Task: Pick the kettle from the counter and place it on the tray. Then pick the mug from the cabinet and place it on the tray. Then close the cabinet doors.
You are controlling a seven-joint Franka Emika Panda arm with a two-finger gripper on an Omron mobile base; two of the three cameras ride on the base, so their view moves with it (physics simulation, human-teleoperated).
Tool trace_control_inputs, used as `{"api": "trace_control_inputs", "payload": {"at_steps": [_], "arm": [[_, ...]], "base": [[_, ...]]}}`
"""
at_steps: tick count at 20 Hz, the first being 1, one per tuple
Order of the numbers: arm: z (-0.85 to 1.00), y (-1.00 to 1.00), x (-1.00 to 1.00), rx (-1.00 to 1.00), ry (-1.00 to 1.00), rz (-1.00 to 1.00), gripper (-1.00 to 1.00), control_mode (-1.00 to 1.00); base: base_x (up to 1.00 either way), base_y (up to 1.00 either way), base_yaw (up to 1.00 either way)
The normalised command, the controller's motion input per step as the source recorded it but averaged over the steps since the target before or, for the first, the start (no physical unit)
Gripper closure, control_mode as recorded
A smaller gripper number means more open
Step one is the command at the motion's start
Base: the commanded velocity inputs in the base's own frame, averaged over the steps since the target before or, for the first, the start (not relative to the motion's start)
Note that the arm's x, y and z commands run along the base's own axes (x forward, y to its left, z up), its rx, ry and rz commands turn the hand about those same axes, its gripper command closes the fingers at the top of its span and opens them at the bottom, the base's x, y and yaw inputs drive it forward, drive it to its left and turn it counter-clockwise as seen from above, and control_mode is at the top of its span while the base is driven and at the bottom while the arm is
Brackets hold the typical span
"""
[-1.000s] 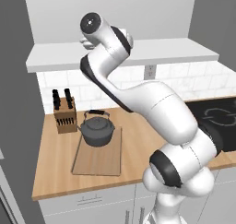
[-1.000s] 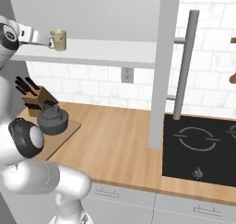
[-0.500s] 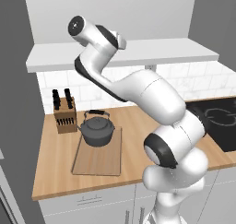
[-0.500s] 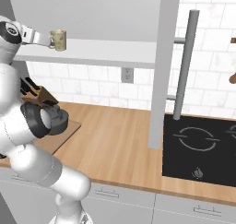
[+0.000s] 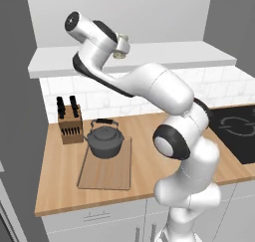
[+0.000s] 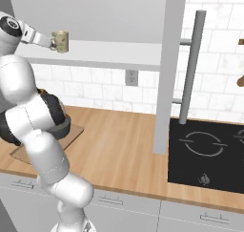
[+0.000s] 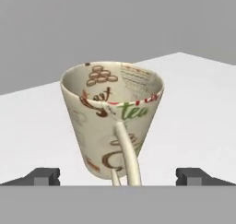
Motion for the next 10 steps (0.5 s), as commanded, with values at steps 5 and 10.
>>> {"api": "trace_control_inputs", "payload": {"at_steps": [5,10], "arm": [[-0.05,0.00,0.17,0.04,0.03,-0.01,-1.00,-1.00],[-0.19,0.00,0.12,0.00,0.00,0.00,-1.00,-1.00]], "base": [[0.00,0.00,0.00],[0.00,0.00,0.00]]}}
